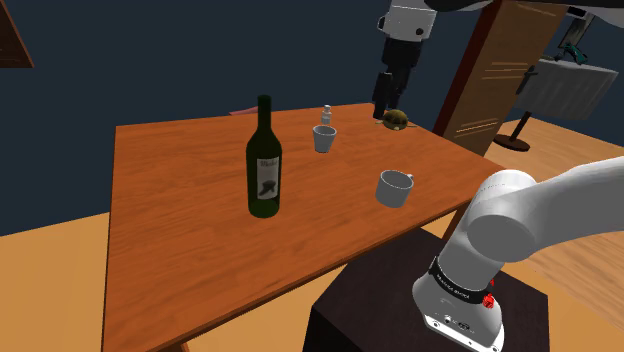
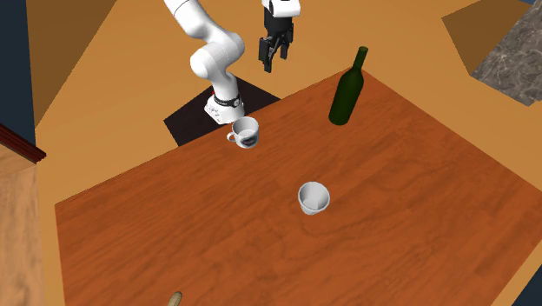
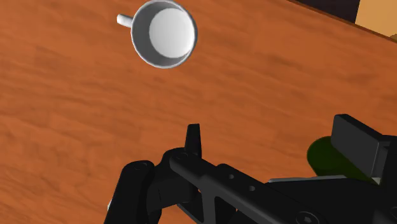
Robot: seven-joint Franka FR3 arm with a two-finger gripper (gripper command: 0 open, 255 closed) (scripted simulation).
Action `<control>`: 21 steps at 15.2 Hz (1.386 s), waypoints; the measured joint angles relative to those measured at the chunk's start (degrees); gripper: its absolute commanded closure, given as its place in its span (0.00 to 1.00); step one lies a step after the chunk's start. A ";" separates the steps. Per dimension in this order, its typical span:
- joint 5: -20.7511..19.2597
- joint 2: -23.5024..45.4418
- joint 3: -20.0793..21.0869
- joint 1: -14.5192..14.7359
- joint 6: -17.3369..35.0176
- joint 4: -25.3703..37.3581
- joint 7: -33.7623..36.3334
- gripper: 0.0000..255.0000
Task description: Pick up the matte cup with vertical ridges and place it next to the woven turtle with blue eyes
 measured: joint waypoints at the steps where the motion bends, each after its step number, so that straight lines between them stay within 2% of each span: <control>1: 0.00 0.00 0.00 0.00 0.00 0.00 0.00 0.00; 6: -2.09 6.01 -2.02 -0.67 7.32 -0.70 -2.25 0.00; 12: -4.36 16.26 -4.46 -1.39 17.56 0.45 -4.87 0.00; 21: -5.74 35.01 -7.71 -2.28 29.99 8.76 -9.05 0.00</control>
